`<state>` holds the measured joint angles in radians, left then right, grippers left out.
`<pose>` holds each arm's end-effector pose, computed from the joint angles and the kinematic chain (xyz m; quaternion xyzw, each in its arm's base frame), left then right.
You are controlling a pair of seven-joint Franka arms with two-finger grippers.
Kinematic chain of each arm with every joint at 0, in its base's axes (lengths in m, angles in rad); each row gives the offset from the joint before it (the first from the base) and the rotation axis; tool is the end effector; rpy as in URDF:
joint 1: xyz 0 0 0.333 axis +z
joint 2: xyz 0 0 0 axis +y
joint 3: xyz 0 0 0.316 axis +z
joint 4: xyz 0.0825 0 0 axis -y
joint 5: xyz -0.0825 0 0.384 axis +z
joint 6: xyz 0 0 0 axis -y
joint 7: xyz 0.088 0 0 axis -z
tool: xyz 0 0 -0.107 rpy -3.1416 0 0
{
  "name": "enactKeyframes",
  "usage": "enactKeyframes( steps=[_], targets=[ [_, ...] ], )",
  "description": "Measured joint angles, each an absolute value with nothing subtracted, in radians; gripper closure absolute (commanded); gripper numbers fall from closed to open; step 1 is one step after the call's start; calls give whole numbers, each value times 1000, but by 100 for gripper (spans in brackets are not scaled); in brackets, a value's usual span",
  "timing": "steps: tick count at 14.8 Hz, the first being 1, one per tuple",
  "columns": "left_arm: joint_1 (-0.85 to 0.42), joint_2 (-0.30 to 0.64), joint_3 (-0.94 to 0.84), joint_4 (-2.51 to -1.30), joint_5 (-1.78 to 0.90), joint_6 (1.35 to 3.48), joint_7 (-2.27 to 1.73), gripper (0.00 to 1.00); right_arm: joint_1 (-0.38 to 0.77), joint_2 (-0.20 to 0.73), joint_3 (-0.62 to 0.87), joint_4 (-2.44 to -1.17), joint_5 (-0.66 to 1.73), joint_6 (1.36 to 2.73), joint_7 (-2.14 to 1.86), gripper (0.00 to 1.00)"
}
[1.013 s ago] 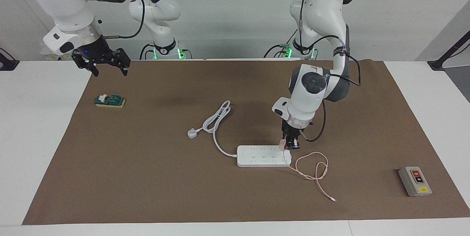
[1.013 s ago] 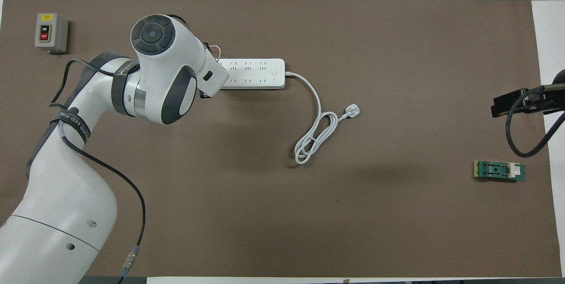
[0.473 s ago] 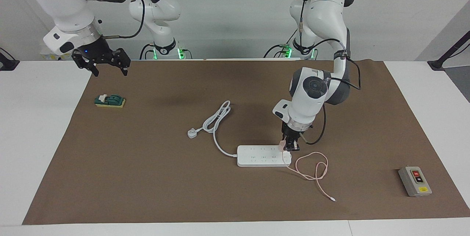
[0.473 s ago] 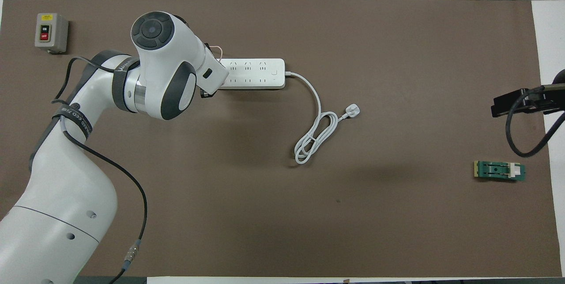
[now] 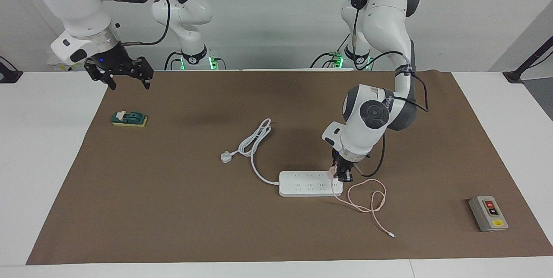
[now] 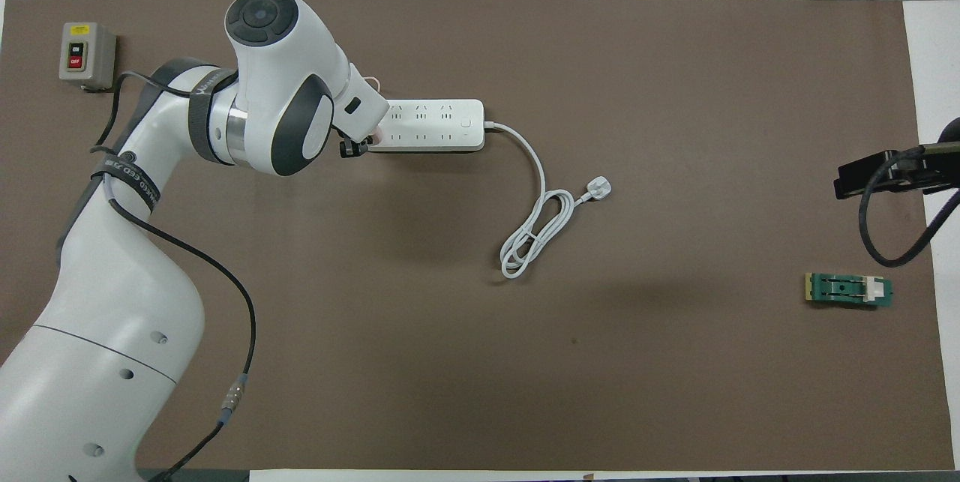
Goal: Plug charger into power strip
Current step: 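Push the charger into the power strip socket with the left gripper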
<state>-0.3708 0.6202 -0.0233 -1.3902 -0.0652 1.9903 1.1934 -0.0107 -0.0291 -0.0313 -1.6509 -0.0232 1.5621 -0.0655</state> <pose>0.6639 -0.2769 0.3450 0.7118 -0.7014 0.0050 0.0374 0.5418 -0.0255 0.6020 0.9994 0.0120 -0.0304 0.0095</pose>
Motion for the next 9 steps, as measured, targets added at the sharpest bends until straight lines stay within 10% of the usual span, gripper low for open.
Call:
enactKeyframes(
  steps=[9],
  targets=[
    [-377, 622, -27, -1397, -41, 2005, 1359, 100, -11, -29, -31, -1651, -23, 1562, -65, 0]
  ],
)
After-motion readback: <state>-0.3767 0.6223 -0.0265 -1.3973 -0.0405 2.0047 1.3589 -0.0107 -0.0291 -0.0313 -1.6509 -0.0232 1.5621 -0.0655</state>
